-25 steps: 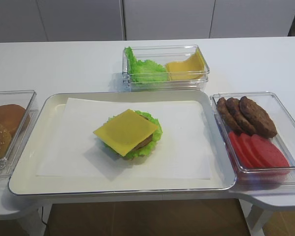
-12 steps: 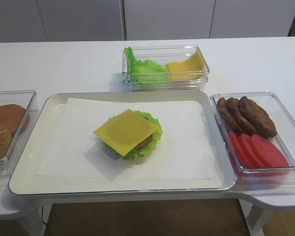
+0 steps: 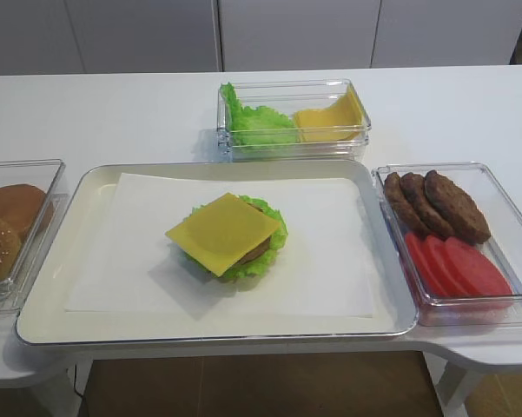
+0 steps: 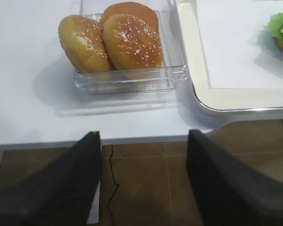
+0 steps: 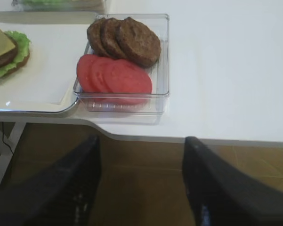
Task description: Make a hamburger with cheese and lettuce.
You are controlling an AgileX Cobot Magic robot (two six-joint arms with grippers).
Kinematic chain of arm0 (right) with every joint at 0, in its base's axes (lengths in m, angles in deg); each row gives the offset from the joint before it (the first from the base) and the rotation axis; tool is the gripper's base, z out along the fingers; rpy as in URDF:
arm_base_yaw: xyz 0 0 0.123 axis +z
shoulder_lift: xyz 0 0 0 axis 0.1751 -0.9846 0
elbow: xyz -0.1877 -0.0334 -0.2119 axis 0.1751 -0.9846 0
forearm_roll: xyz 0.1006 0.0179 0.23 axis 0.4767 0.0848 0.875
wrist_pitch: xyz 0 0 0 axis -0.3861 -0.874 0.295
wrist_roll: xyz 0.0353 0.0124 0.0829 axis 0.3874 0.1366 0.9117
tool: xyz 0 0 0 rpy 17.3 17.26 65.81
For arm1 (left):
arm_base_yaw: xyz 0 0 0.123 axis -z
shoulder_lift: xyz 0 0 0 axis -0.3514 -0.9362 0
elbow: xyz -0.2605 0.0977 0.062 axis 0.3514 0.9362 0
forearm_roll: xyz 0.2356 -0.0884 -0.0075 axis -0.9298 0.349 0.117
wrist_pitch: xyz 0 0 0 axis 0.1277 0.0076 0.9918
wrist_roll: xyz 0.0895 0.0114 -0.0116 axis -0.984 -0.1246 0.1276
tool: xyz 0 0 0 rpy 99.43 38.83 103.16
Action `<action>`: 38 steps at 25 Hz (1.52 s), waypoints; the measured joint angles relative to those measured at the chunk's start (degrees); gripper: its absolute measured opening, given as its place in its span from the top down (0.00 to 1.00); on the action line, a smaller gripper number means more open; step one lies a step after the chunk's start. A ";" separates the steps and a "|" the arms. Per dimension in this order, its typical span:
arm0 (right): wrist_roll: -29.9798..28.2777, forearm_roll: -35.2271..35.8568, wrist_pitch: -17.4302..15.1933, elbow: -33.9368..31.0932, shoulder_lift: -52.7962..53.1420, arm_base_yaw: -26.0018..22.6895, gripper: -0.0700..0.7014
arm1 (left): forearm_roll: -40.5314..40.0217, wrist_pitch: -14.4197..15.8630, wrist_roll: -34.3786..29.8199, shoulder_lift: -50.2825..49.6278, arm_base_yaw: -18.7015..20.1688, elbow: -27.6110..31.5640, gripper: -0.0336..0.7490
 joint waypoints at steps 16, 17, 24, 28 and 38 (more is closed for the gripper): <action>-5.91 -0.27 9.21 -6.41 0.00 0.00 0.37 | 0.00 0.00 0.00 0.00 0.00 0.00 0.41; -5.91 -0.27 9.21 -6.65 0.00 0.00 0.37 | 0.00 0.00 0.00 0.00 0.00 0.00 0.41; -5.91 0.79 8.69 -7.29 0.00 0.00 0.37 | 0.00 0.00 0.00 0.00 0.00 0.00 0.41; -5.58 2.45 8.69 -7.29 0.00 0.00 0.37 | 0.00 0.00 0.00 0.00 0.00 0.00 0.41; -5.40 3.14 8.69 -7.29 0.00 0.00 0.37 | 0.00 0.00 0.00 0.00 0.00 0.00 0.41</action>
